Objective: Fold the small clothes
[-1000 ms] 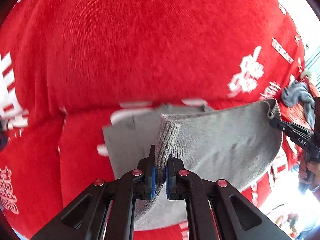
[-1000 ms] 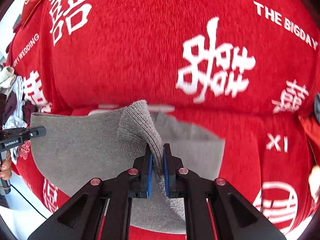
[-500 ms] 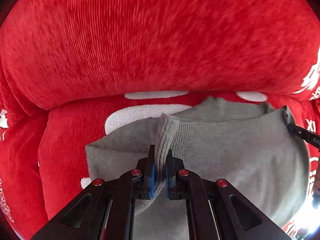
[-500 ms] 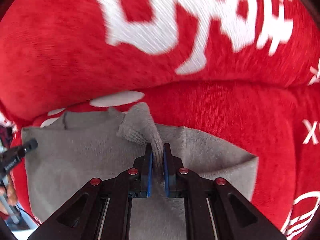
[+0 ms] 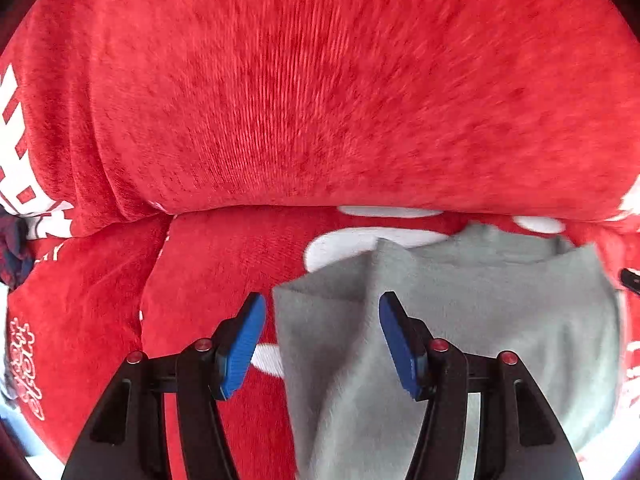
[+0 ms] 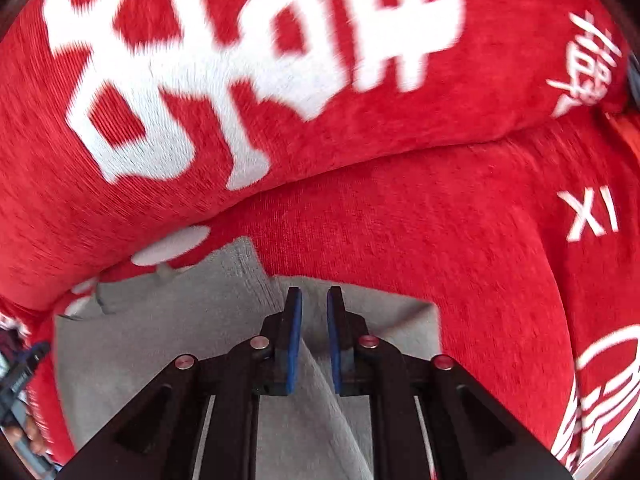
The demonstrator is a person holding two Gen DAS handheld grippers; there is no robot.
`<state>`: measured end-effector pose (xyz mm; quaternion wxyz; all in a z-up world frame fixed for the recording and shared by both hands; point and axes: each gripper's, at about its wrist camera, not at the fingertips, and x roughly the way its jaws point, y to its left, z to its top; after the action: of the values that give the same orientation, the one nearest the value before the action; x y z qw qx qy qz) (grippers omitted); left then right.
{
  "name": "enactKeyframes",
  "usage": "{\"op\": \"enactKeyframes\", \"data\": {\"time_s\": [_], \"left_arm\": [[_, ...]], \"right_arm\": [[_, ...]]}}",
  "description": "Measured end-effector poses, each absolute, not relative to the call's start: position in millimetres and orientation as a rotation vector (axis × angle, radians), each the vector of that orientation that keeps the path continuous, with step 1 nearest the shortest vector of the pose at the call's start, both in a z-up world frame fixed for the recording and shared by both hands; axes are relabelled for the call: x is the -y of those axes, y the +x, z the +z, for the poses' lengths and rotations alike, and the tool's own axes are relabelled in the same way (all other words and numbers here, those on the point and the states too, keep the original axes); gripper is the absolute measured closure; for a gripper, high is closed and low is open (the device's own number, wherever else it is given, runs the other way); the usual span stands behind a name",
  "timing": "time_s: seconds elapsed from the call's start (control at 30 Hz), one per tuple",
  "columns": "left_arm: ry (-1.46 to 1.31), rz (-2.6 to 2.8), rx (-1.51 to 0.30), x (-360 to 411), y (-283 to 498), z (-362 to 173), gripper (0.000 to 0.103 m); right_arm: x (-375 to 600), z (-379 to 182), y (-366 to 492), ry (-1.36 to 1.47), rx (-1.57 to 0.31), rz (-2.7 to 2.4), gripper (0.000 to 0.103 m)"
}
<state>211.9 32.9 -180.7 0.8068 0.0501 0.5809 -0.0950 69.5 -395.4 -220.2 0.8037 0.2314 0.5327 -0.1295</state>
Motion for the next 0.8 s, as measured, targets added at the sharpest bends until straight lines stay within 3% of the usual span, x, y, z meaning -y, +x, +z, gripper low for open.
{"op": "enactKeyframes", "data": {"time_s": [0.17,0.3,0.43,0.57,0.63,0.67,0.8], "left_arm": [[0.013,-0.424,-1.324,-14,179,-180,0.042],[0.023,-0.375,-1.411,-1,162,-222,0.042],[0.067,-0.377,-1.365,-10,145,-223,0.042],[0.1,-0.352,-1.388,-38,134,-218,0.042],[0.145,-0.269,-1.408,-51,126,-215,0.033],[0.134,-0.253,-1.414,-59,122,-212,0.033],[0.031,-0.251,-1.416,-82,98,-189,0.033]], "right_arm": [[367,-210,36,0.581,-1.148,-0.059,0.091],[333,-243,33,0.542,-1.242,-0.033,0.091],[345,-250,27,0.547,-1.196,-0.046,0.102],[359,-237,12,0.505,-1.201,-0.083,0.102],[371,-228,1,0.508,-1.212,-0.12,0.102],[376,-223,-6,0.512,-1.224,-0.139,0.097],[387,-205,-36,0.551,-1.248,-0.143,0.096]]}}
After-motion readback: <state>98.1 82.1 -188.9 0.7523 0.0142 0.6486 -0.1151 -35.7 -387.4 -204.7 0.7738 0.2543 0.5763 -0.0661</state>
